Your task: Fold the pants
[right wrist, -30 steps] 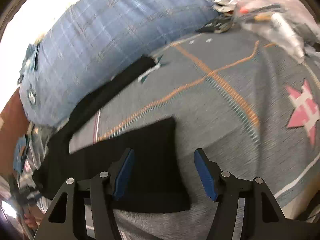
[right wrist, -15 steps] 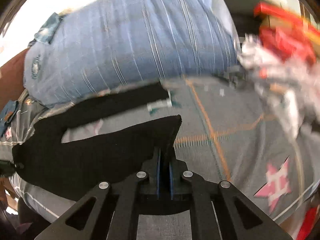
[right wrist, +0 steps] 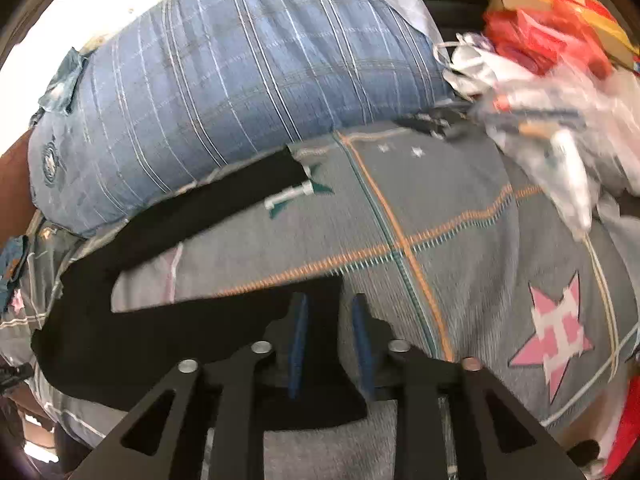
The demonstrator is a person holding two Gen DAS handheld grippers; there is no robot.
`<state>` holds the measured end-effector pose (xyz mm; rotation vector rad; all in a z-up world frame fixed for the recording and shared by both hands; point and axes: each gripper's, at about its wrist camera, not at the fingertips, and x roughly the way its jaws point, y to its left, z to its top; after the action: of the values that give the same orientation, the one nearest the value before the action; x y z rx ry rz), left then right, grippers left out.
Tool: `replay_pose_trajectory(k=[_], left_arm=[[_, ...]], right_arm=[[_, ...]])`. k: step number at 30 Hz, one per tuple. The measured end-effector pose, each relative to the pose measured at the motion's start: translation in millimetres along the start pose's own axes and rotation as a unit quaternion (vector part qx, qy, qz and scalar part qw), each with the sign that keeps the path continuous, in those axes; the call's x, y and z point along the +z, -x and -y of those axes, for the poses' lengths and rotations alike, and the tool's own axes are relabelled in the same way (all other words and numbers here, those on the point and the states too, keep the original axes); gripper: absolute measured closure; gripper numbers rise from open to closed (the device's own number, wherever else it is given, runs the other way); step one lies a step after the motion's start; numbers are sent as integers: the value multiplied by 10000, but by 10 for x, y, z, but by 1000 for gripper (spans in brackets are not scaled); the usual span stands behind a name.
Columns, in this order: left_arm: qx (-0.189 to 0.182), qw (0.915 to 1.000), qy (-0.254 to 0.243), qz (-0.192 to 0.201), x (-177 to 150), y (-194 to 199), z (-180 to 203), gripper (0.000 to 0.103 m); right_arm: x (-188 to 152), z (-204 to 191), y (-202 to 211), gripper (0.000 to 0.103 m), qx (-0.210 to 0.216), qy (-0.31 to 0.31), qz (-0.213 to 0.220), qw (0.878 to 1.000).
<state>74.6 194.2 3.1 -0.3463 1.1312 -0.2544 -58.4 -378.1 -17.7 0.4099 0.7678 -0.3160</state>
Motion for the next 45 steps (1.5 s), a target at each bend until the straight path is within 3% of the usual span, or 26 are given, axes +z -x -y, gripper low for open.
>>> replay_pose_trajectory(k=[2,4,6,9,11,15,17,19,24,28,30,31,33,34,35,36,45], left_arm=[[198,9998,10,43,181,-13,-31,59],[304,9995,53,46,360,-53,-23,48],[265,9996,31,-41,597,-136,4,48],[250,9992,-93,-308,988,-383,170,47],[359,9978,-195,-530,1259,-599,296,43],[671,9937,-268,-860,1698,-958,435,43],[757,9927,-98,-939,1862,-1081,403,43],[594,9918,280,-1092,2003,-1216,284,43],[642,9866,636,-1361,2142,-1443,53,43],[330,9860,507,-1552,2120,-1583,72,42],[316,9864,240,-1595,2109,-1665,202,42],[388,9870,71,-1557,2105,-1689,279,42],[562,9880,-129,-1433,2065,-1711,377,48],[695,9886,-158,-1329,2047,-1700,399,64],[692,9892,-194,-1278,2022,-1689,418,79],[622,9898,-190,-1269,1999,-1673,431,85],[926,9936,-642,11,1755,-891,782,89]], right_arm=[[123,-47,-33,73,155,8,24,9999],[281,-96,-120,73,394,-91,-16,9992],[457,-160,-223,73,619,-122,-71,9980],[764,-294,-454,63,760,-33,-179,9969],[982,-346,-655,56,858,-70,-290,9959],[1360,-401,-1223,52,831,-246,-638,9942],[1476,-386,-1464,52,712,-342,-779,9938],[1588,-381,-1701,52,622,-369,-882,9935],[1713,-411,-2137,41,449,-202,-1144,9922],[1687,-500,-2328,41,578,18,-1283,9901],[1654,-624,-2362,41,424,403,-1237,9906],[1634,-679,-2368,44,337,581,-1251,9899],[1585,-805,-2359,72,-7,1029,-1227,9871],[1564,-843,-2338,91,-108,1184,-1204,9856],[1546,-867,-2302,95,-189,1295,-1149,9847],[1529,-879,-2235,95,-242,1354,-1057,9848],[1436,-843,-1428,95,-276,1321,-163,9907]])
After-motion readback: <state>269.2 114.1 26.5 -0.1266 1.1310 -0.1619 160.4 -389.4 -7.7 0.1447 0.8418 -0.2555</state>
